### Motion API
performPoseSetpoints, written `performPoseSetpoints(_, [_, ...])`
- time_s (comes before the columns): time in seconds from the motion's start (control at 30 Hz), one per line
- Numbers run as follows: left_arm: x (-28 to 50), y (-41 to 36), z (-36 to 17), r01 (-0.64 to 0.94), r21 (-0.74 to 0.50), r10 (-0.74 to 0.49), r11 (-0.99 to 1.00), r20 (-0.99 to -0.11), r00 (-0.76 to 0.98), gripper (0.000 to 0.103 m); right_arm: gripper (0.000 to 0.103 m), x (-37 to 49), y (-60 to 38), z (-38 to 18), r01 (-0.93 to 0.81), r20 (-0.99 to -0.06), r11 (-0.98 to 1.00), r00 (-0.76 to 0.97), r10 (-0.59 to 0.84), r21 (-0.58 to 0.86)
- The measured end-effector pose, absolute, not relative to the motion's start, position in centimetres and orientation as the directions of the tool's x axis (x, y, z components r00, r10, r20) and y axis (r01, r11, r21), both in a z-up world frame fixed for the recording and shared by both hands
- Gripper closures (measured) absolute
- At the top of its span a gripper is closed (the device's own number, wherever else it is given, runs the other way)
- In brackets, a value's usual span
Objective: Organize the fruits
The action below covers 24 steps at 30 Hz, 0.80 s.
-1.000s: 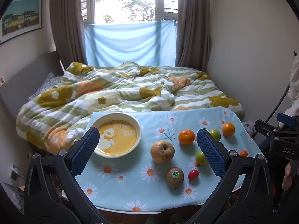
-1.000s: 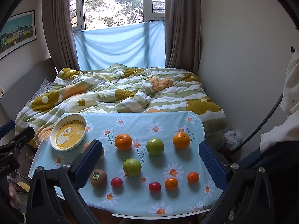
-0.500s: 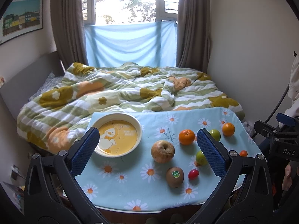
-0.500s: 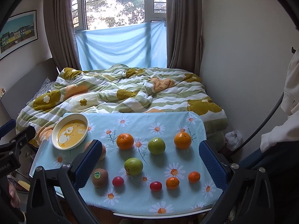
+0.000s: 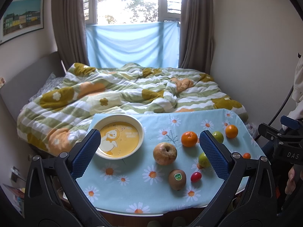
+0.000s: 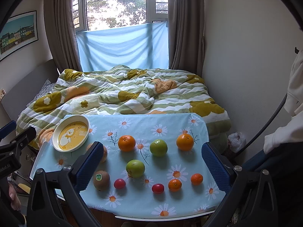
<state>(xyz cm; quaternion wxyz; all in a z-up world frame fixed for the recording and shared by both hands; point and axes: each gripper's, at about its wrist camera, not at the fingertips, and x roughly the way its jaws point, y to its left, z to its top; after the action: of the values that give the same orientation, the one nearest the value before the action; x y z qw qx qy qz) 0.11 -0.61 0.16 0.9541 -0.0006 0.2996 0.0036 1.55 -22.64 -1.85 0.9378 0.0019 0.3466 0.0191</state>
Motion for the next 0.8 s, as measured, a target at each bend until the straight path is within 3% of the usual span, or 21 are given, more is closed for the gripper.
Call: performPoseSetpoints(0.8, [0.00, -0.41, 0.30, -0.006, -0.002, 0.004, 1.000, -0.571, 0.821, 0.000, 0.000, 1.39, -22.24, -1.55, -0.037, -0.649, 0.999, 0.760, 0.039, 0.017])
